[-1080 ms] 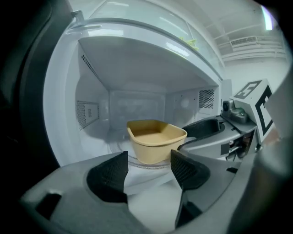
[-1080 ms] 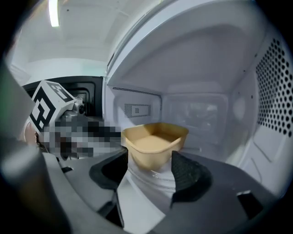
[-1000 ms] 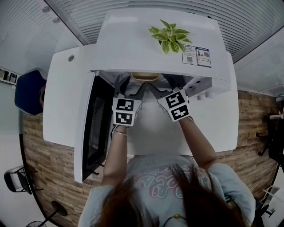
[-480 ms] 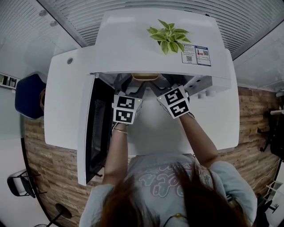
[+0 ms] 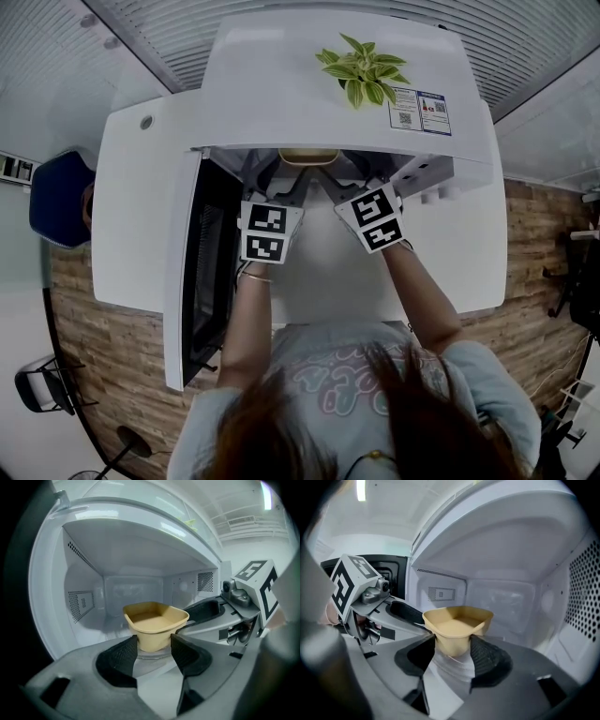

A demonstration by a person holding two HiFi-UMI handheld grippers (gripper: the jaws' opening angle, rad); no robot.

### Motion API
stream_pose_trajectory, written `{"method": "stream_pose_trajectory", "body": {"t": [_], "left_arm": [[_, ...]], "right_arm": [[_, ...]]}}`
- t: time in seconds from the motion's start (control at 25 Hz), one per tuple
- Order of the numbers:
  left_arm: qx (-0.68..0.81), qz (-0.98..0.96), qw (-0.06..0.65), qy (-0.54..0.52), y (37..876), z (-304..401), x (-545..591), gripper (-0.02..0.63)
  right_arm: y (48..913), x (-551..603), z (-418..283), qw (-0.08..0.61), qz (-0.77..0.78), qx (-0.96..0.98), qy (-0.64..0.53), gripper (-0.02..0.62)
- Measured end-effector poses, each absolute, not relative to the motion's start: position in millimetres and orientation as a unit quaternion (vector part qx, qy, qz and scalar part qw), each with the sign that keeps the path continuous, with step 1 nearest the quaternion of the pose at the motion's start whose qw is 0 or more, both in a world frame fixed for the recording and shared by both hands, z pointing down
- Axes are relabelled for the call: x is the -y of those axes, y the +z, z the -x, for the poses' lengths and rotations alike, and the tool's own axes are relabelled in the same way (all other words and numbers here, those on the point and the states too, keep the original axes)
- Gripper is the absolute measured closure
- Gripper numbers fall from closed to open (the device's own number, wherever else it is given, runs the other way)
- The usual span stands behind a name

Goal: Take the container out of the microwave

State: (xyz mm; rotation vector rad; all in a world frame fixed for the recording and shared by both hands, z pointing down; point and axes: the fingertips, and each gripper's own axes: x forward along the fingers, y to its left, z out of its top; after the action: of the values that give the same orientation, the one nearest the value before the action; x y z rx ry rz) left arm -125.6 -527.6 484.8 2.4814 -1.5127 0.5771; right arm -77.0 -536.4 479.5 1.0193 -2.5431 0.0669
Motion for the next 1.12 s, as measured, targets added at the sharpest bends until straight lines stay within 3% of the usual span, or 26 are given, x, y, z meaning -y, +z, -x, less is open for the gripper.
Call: {"method": "stream_pose_trajectory", "body": {"t": [1.12], "left_arm": [[0.499,-0.847,0.072,0.166,464.7,117.4,485.6,0.387]], "right_arm": [[455.7,492.4,67.1,0.185,-0.393,0.901,0.007,0.364]]}}
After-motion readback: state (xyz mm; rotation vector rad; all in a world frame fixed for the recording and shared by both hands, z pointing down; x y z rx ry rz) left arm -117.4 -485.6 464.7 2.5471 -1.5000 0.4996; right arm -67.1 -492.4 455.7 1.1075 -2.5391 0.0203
